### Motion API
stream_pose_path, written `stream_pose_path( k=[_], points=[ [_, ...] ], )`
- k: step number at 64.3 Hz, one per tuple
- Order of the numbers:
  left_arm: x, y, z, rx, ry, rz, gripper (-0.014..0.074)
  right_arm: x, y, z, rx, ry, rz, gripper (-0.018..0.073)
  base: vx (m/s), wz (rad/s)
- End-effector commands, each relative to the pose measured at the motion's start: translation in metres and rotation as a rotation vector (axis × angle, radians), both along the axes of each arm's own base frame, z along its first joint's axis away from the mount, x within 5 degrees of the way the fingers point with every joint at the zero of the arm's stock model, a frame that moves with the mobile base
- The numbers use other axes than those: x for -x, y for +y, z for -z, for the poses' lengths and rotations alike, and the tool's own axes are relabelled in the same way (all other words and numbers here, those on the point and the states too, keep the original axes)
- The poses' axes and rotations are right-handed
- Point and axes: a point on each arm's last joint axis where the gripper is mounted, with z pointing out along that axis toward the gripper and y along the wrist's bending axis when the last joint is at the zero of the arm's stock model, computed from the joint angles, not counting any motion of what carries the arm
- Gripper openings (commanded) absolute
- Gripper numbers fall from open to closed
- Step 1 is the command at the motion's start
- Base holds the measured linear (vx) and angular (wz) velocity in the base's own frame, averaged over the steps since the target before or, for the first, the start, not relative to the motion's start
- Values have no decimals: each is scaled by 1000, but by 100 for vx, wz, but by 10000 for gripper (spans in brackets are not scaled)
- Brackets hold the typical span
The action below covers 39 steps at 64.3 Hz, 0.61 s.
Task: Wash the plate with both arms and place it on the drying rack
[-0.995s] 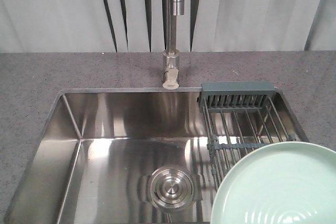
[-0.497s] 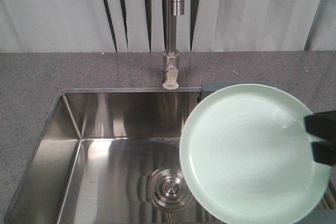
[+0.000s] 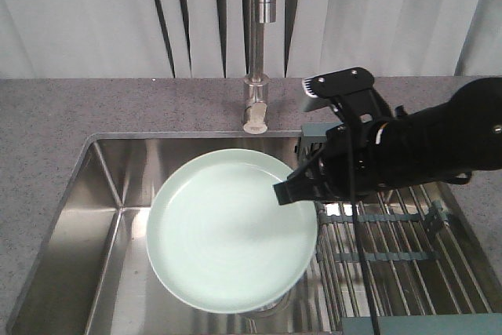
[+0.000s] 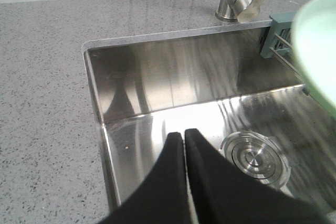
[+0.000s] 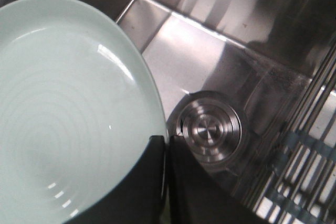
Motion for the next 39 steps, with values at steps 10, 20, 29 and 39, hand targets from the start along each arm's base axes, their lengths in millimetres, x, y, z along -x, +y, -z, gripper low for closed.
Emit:
stream_pose_path(
  k=[10,20,29,39],
  points=[
    [-3,1,-12,34,-66,-28,-6,-50,5,-7,-98,-191,189,-1,0,0],
    [-3,1,-12,34,-65,-27,-6,-63,-29,-10,-74,-142,285,-1,0,0],
    [-3,1,-12,34,-65,-27,-6,-43,-47,-15,41,-49,230,-1,0,0],
    [-3,1,-12,34,-65,-27,-6,-14,-41,-31,59,5,159,-1,0,0]
  ],
)
